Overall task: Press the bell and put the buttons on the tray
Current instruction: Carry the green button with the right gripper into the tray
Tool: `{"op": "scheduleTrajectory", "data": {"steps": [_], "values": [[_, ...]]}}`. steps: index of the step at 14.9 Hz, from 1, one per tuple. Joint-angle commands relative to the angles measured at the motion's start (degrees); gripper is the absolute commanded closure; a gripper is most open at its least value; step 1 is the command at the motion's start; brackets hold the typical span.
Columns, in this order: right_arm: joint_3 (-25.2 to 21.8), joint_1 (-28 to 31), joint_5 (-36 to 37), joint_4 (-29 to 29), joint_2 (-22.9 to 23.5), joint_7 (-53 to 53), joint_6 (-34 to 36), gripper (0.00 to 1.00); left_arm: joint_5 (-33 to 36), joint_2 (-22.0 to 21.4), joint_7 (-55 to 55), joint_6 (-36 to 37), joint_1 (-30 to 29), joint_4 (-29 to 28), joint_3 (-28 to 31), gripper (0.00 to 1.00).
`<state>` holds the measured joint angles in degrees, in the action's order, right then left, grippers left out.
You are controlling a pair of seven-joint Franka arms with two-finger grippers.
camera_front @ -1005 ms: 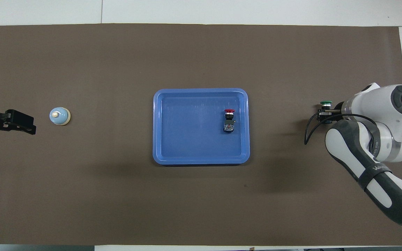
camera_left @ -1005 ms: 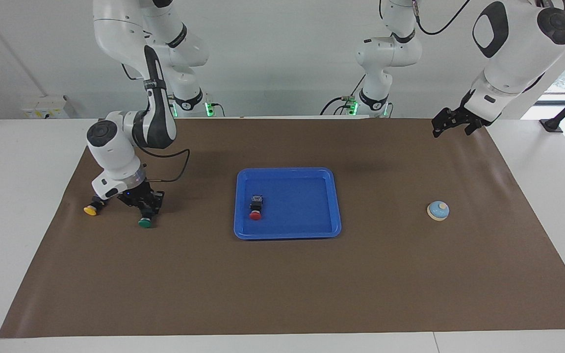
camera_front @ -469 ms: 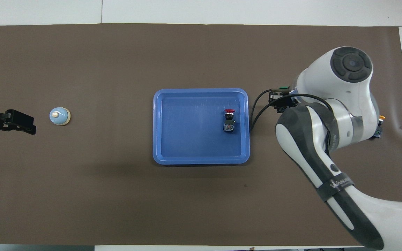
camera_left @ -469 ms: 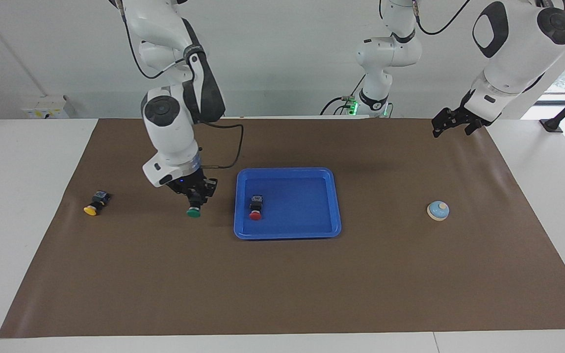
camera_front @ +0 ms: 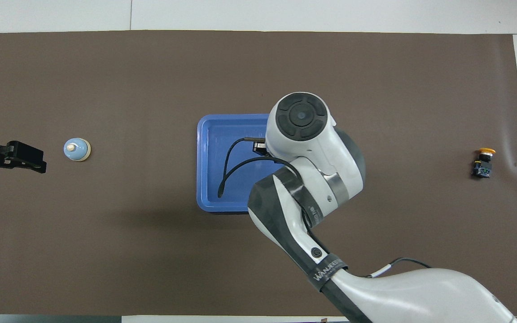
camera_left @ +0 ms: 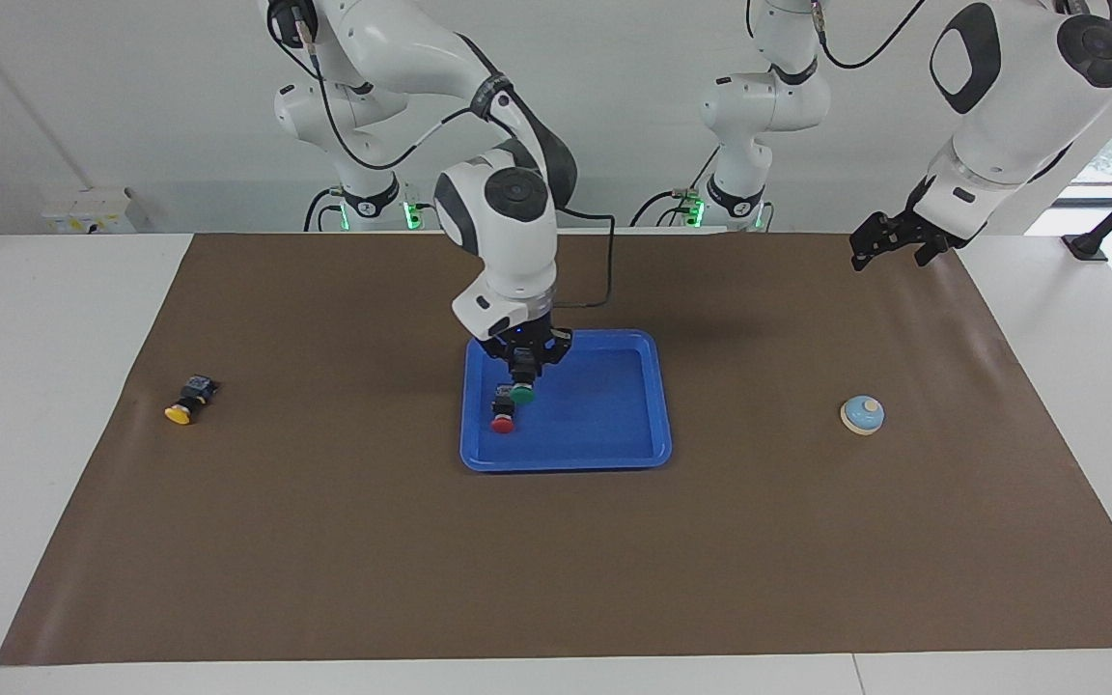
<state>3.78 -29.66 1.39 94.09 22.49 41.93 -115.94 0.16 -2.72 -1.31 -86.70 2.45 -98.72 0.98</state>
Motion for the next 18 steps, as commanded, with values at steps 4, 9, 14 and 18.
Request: {"op": "scheduleTrajectory", "data": {"steps": [4, 9, 14, 18], "values": [[-0.27, -1.64, 1.24, 1.43, 5.46, 0.96, -8.24, 1.00, -0.51, -0.62, -0.36, -0.23, -0.34, -0.16, -0.10, 0.00], [-0.27, -1.55, 1.33, 6.63, 4.14, 1.13, -12.38, 1.00, -0.51, -0.62, -0.36, -0.14, -0.34, -0.16, -0.10, 0.00], [-0.35, -1.28, 1.16, 5.76, 4.05, 3.42, -10.99, 0.00, -0.51, -0.62, -0.36, -0.23, -0.34, -0.16, -0.10, 0.00], [-0.53, 3.71, 1.33, 2.25, 1.43, 2.72, -3.18, 0.00, -0.51, -0.62, -0.36, -0.23, -0.34, -0.16, -0.10, 0.00]]}}
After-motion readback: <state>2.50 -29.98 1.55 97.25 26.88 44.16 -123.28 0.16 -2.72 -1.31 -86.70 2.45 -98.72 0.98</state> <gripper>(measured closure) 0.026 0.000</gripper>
